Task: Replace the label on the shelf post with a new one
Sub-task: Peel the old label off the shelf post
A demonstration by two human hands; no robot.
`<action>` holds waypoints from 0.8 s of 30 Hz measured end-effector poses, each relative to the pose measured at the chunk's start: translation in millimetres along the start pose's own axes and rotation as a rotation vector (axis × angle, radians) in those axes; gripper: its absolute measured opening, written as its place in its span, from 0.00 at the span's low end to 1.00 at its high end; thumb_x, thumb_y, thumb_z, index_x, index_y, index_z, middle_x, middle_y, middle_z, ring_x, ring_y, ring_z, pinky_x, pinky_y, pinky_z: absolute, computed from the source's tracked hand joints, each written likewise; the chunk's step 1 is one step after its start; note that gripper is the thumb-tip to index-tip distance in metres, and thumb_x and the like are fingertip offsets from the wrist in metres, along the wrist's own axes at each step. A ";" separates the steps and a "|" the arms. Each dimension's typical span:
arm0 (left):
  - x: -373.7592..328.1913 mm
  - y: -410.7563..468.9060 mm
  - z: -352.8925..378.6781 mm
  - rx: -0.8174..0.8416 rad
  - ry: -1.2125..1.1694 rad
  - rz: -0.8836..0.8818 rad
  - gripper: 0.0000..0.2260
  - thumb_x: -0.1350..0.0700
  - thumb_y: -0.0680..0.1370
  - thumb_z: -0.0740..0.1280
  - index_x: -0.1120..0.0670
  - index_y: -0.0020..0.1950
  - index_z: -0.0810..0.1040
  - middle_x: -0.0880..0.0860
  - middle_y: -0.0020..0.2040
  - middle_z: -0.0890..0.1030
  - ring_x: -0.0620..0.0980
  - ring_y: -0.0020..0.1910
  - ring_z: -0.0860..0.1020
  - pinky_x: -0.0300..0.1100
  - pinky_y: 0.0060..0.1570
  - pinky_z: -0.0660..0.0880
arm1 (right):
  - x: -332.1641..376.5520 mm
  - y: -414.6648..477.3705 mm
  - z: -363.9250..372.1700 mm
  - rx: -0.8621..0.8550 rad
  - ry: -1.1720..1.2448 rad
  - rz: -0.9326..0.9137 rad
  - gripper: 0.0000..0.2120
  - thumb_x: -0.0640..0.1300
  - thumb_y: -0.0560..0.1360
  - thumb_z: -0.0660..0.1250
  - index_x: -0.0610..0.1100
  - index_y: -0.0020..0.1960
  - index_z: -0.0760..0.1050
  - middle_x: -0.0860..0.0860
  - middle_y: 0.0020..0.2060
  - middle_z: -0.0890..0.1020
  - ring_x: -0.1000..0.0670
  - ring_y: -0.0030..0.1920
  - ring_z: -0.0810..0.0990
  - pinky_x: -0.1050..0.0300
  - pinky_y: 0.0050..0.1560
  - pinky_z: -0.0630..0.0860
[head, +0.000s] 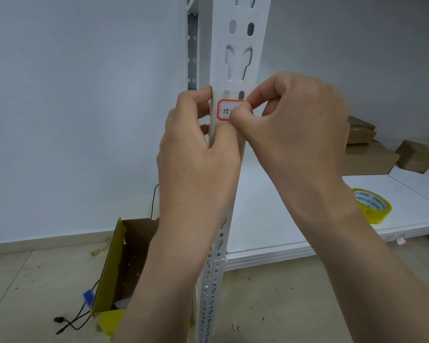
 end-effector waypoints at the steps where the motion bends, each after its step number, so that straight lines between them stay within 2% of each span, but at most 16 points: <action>1: 0.0 0.2 0.0 0.001 0.002 0.002 0.15 0.51 0.82 0.64 0.42 0.69 0.71 0.37 0.61 0.76 0.36 0.53 0.78 0.31 0.48 0.75 | -0.2 -0.1 -0.1 0.001 0.004 -0.002 0.11 0.59 0.73 0.69 0.52 0.46 0.82 0.56 0.33 0.77 0.53 0.39 0.77 0.61 0.35 0.67; 5: -0.4 0.2 -0.1 0.003 0.002 0.004 0.15 0.51 0.82 0.64 0.42 0.69 0.71 0.38 0.61 0.76 0.38 0.55 0.78 0.34 0.50 0.77 | -1.8 -2.5 -2.8 -0.006 0.022 -0.033 0.10 0.59 0.75 0.68 0.54 0.46 0.82 0.57 0.33 0.78 0.53 0.37 0.77 0.61 0.36 0.65; 8: -0.9 0.0 -0.7 0.006 -0.003 -0.002 0.15 0.53 0.82 0.64 0.42 0.69 0.71 0.39 0.62 0.77 0.41 0.56 0.79 0.37 0.52 0.79 | -3.1 -8.2 -5.7 -0.019 0.048 -0.064 0.09 0.59 0.75 0.70 0.55 0.47 0.83 0.57 0.33 0.79 0.54 0.35 0.77 0.66 0.34 0.64; 12: -1.9 -0.3 -1.2 0.012 -0.001 -0.005 0.16 0.54 0.82 0.64 0.43 0.69 0.72 0.40 0.64 0.78 0.44 0.58 0.79 0.41 0.56 0.80 | -7.4 -15.3 -9.6 -0.068 0.089 -0.087 0.08 0.58 0.76 0.71 0.55 0.49 0.84 0.58 0.35 0.83 0.56 0.34 0.78 0.64 0.34 0.66; 15: -1.4 -0.1 -1.1 0.021 0.003 -0.005 0.16 0.54 0.82 0.64 0.42 0.69 0.71 0.39 0.64 0.77 0.42 0.58 0.79 0.36 0.54 0.78 | -9.7 -16.6 -10.4 -0.090 0.114 -0.105 0.10 0.59 0.76 0.70 0.55 0.51 0.84 0.58 0.34 0.83 0.56 0.34 0.77 0.64 0.35 0.68; 18: -1.1 -0.5 -0.7 0.031 0.006 -0.009 0.16 0.53 0.83 0.63 0.41 0.69 0.71 0.39 0.64 0.77 0.42 0.58 0.78 0.33 0.52 0.76 | -10.4 -16.4 -10.4 -0.107 0.112 -0.116 0.11 0.60 0.76 0.70 0.55 0.52 0.85 0.58 0.35 0.84 0.58 0.33 0.76 0.70 0.34 0.64; 19: -1.2 -0.5 -0.7 0.033 0.005 -0.010 0.16 0.54 0.83 0.63 0.42 0.69 0.71 0.39 0.64 0.77 0.42 0.58 0.78 0.32 0.52 0.76 | -10.4 -16.2 -9.9 -0.112 0.112 -0.118 0.11 0.59 0.76 0.70 0.55 0.52 0.85 0.58 0.35 0.85 0.57 0.33 0.76 0.70 0.34 0.65; 24: -1.6 -0.7 -1.0 0.030 0.000 -0.010 0.16 0.54 0.82 0.63 0.42 0.69 0.71 0.40 0.64 0.77 0.43 0.59 0.79 0.33 0.52 0.77 | -7.6 -12.3 -6.2 -0.094 0.118 -0.099 0.11 0.60 0.75 0.68 0.57 0.48 0.86 0.58 0.35 0.85 0.52 0.36 0.82 0.55 0.38 0.77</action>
Point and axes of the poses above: each hand's wrist, its own y-axis towards the middle knuckle, its own z-axis out of the palm, x = y × z, the point moved 7 cm from there along y, towards the middle knuckle
